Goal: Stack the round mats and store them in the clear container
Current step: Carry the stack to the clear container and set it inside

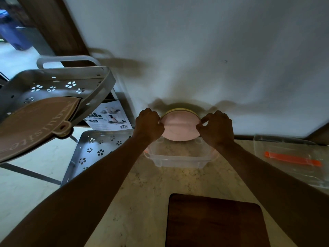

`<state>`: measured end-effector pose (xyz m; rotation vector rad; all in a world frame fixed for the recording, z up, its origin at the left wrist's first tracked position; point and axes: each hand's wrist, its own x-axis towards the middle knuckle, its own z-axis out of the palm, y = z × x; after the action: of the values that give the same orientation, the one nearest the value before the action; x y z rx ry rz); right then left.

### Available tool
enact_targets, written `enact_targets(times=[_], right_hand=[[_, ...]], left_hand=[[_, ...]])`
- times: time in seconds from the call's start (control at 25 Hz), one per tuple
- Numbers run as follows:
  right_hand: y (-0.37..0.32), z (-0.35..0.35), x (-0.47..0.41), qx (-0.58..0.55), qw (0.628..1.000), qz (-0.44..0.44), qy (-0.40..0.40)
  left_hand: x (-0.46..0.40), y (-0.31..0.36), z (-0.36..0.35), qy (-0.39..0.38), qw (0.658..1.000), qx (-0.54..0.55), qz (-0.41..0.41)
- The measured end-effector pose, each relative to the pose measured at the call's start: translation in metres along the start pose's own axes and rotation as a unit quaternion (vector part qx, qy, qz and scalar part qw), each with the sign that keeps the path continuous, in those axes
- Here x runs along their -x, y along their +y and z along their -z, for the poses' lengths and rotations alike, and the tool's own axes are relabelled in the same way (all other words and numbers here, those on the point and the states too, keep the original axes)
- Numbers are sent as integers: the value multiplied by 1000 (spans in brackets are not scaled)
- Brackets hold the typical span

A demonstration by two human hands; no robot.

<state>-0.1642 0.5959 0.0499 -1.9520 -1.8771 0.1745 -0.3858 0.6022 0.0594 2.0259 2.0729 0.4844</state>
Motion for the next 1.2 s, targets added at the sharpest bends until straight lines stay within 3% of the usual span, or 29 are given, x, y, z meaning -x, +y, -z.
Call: enact_targets(times=[0.28, 0.64, 1.2], right_hand=[[0, -3, 5, 49, 999, 4, 0], [5, -6, 6, 121, 990, 65, 37], [-17, 34, 29, 75, 991, 114, 11]], left_hand=[[-1, -2, 1, -20, 999, -24, -22], [3, -14, -8, 62, 996, 8, -62], [38, 9, 31, 62, 995, 5, -74]])
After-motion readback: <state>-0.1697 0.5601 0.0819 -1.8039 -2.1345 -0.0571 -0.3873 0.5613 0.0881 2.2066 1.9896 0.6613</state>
